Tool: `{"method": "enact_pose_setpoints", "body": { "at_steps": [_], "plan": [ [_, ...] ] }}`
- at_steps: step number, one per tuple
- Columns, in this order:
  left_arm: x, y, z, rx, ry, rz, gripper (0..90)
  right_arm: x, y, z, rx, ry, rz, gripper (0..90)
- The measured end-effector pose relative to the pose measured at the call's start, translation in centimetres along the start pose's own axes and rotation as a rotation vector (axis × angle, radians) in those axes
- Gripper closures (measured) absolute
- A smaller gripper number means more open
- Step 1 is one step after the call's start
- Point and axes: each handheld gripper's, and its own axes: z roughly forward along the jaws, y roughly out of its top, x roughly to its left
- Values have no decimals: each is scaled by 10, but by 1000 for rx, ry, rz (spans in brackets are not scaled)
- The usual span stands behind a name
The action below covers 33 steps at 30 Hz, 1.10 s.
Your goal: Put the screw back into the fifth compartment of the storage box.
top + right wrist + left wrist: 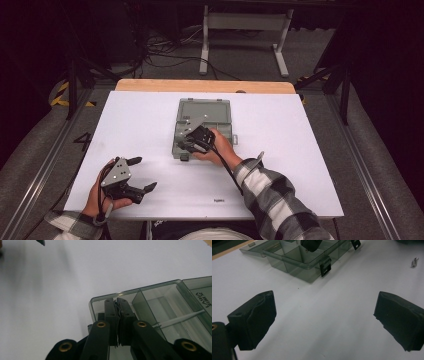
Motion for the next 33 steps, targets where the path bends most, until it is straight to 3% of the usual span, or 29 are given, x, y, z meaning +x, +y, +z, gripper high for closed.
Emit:
{"method": "enact_pose_setpoints", "body": {
  "at_steps": [7,12,20,27,33],
  "plan": [
    [-1,-1,1,18,-6,0,45,0,2,6,21,-21,-11,878],
    [0,-2,2,21,-16,-9,45,-2,1,2,11,-33,10,786],
    [0,-1,1,18,-8,-9,45,-2,-6,-23,-69,-40,18,743],
    [0,-1,1,19,-3,-10,45,8,-13,-49,-134,-30,-3,710],
    [0,-1,1,20,-2,-6,45,17,-25,-68,-157,-18,-12,701]
  ]
}}
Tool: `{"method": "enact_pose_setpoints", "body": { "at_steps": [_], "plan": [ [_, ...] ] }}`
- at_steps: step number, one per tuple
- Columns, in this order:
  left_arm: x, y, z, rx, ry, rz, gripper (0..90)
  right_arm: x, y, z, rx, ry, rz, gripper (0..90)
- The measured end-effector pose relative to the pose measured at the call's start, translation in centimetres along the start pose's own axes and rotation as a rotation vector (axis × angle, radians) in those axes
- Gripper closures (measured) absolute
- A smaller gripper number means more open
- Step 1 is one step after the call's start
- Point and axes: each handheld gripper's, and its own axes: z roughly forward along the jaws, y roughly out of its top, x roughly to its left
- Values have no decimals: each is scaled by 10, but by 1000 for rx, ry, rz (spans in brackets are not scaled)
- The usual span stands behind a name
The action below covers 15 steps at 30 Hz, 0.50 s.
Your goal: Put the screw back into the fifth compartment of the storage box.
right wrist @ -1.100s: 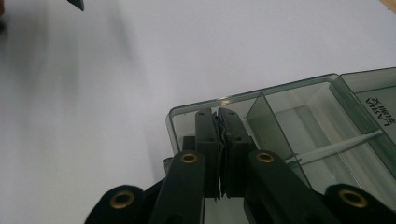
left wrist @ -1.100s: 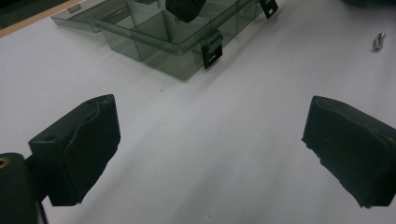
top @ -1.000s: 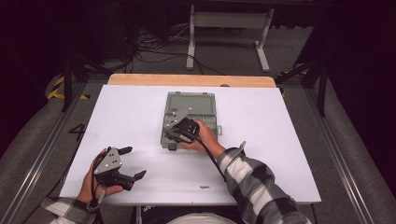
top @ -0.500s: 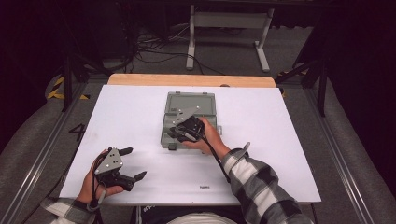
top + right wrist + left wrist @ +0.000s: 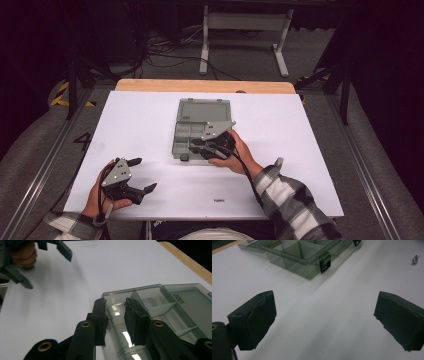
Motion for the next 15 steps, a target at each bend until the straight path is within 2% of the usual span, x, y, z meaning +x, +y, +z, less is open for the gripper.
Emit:
{"method": "enact_pose_setpoints", "body": {
  "at_steps": [2,5,11,15],
  "plan": [
    [0,0,0,1,0,2,45,5,-7,-10,-1,-3,-13,691],
    [0,0,0,2,2,4,45,9,-18,-24,-7,-3,-3,667],
    [-1,0,0,1,8,0,45,17,-34,-37,-1,-23,-17,577],
    [1,-1,-1,0,12,-9,44,21,-45,-51,-15,-22,5,444]
  ]
}}
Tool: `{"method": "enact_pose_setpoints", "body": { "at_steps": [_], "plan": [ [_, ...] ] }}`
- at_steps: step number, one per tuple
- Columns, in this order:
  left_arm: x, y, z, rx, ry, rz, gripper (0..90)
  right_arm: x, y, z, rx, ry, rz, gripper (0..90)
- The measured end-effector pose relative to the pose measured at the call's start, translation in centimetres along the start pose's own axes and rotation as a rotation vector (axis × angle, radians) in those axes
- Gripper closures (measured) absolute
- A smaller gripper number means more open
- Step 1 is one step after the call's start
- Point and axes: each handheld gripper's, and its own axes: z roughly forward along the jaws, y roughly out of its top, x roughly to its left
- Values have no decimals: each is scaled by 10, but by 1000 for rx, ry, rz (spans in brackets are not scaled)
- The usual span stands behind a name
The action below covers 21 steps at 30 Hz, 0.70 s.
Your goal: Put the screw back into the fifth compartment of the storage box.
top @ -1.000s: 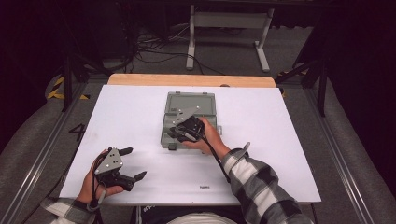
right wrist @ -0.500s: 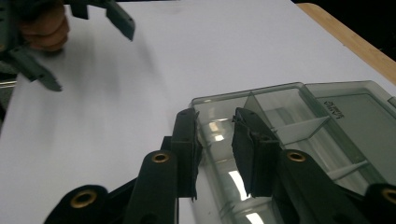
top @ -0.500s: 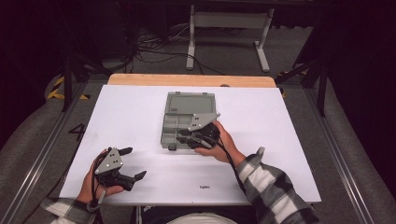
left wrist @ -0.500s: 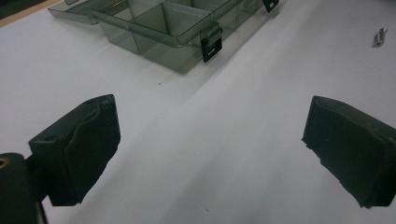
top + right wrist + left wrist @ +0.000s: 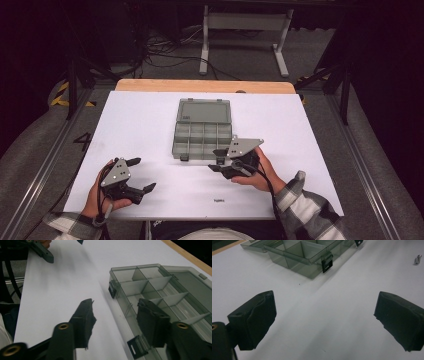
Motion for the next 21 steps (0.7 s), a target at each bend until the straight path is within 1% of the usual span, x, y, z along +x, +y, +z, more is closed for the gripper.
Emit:
{"method": "enact_pose_setpoints", "body": {
  "at_steps": [4,7,8,9,11,12,13,14,15,17,18,19,21],
  "plan": [
    [-1,0,0,1,-1,4,43,3,-9,-6,7,-7,31,313],
    [-1,0,0,1,1,4,42,8,-16,-9,27,-16,27,212],
    [-1,0,0,1,2,2,42,10,-18,-9,32,-15,26,192],
    [-1,0,0,1,2,2,42,10,-18,-9,32,-15,26,192],
    [-1,0,0,2,-1,6,41,16,-28,-9,61,-3,46,162],
    [-1,1,0,3,-1,8,41,20,-35,-8,94,2,19,162],
    [-2,1,0,4,-1,10,41,20,-35,-8,94,2,19,162],
    [-2,0,-1,3,-1,9,41,22,-38,-9,103,4,15,163],
    [-1,1,-1,3,0,11,41,24,-42,-9,108,18,26,187],
    [-2,1,-1,2,1,12,41,28,-48,-10,115,50,14,242],
    [-2,1,-1,1,1,12,41,31,-52,-10,124,72,13,295],
    [-2,1,-1,4,2,13,41,33,-55,-10,135,83,5,325],
    [-2,1,0,7,2,11,41,35,-59,-10,139,106,1,415]
  ]
}}
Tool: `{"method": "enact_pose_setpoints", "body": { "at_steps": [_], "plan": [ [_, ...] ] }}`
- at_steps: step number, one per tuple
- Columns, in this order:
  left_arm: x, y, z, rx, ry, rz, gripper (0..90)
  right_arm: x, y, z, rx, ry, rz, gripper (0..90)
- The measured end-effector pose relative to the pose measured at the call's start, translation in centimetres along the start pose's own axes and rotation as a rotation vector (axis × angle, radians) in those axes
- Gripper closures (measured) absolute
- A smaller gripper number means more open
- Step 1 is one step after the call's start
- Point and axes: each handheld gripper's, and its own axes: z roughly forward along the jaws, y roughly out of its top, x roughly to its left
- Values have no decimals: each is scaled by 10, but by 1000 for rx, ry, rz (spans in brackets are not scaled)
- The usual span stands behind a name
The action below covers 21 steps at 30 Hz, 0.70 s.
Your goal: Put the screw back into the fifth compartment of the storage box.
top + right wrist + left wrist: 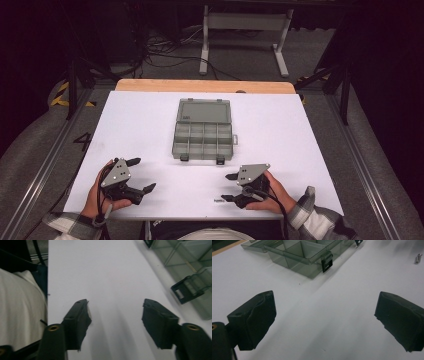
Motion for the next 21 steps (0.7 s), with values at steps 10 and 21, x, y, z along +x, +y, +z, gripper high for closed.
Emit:
{"method": "enact_pose_setpoints", "body": {
  "at_steps": [10,21],
  "plan": [
    [0,0,0,1,0,1,41,12,-2,9,22,88,-61,700],
    [0,0,1,6,-5,2,41,14,-2,15,44,104,-79,796]
  ]
}}
